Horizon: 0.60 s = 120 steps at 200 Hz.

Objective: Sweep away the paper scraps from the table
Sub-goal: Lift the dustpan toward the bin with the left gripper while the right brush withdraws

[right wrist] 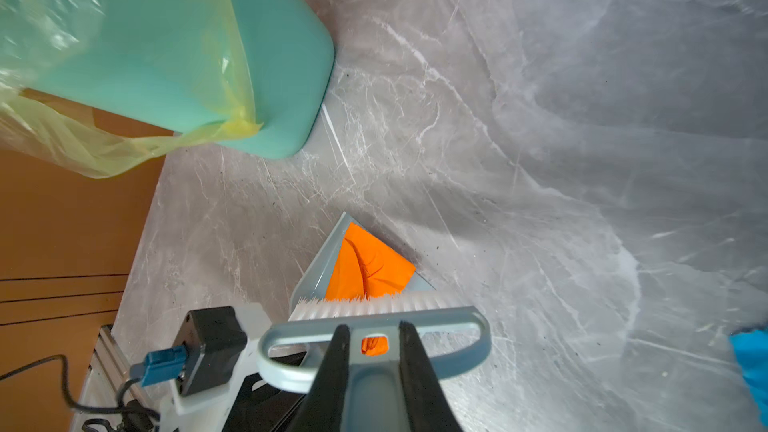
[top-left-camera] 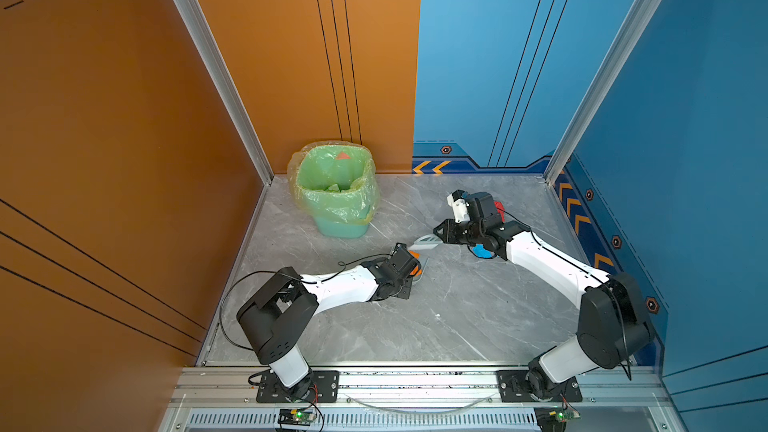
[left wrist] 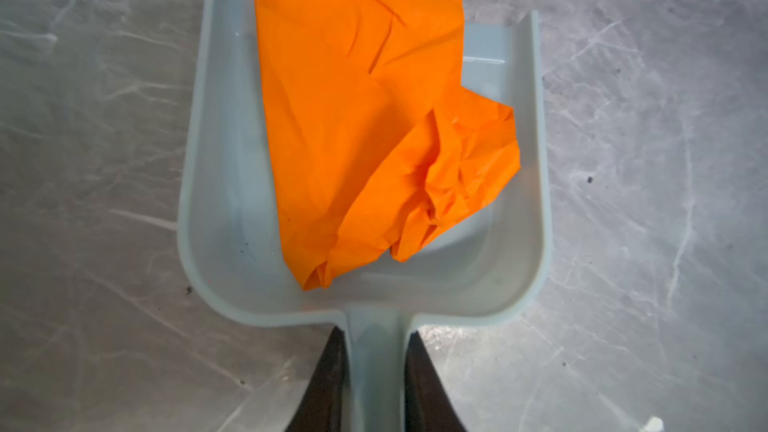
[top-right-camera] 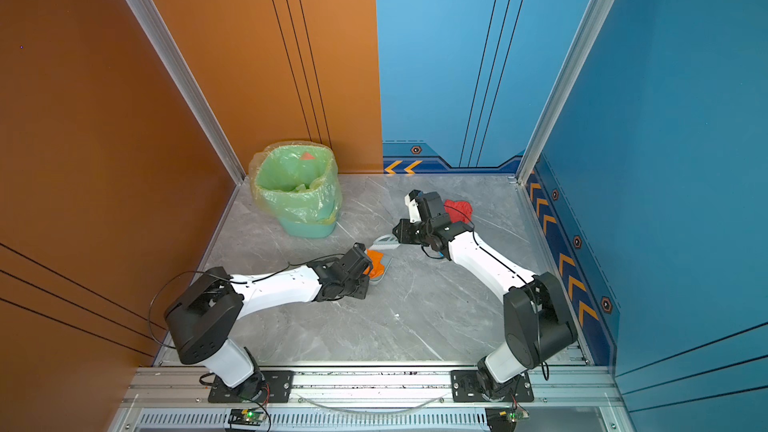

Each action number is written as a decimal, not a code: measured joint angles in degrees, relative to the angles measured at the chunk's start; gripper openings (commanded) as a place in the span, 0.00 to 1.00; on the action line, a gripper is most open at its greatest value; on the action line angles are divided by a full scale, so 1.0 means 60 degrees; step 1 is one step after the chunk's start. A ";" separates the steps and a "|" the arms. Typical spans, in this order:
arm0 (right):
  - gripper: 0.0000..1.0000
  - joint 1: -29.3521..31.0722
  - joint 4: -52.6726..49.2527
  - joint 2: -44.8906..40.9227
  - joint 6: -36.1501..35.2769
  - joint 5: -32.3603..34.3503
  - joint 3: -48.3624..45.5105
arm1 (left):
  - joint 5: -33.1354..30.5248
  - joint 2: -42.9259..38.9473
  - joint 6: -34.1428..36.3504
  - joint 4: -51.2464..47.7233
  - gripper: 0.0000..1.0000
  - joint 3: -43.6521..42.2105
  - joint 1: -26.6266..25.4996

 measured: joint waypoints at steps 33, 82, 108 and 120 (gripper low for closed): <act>0.00 -0.0302 -0.0222 -0.1053 -0.0029 0.0197 -0.0412 | -0.0087 -0.0270 0.0044 0.0280 0.00 -0.0153 -0.0011; 0.00 -0.0849 -0.0346 -0.2382 -0.0044 0.0583 -0.1337 | -0.0215 -0.0998 0.0331 0.0357 0.00 -0.0229 -0.0076; 0.00 -0.1147 -0.0368 -0.2455 -0.0040 0.0667 -0.1647 | -0.0328 -0.1311 0.0514 -0.0310 0.00 0.0273 -0.0135; 0.00 -0.1209 -0.0401 -0.2459 -0.0040 0.0699 -0.1727 | -0.0368 -0.1490 0.0594 -0.0627 0.00 0.0546 -0.0142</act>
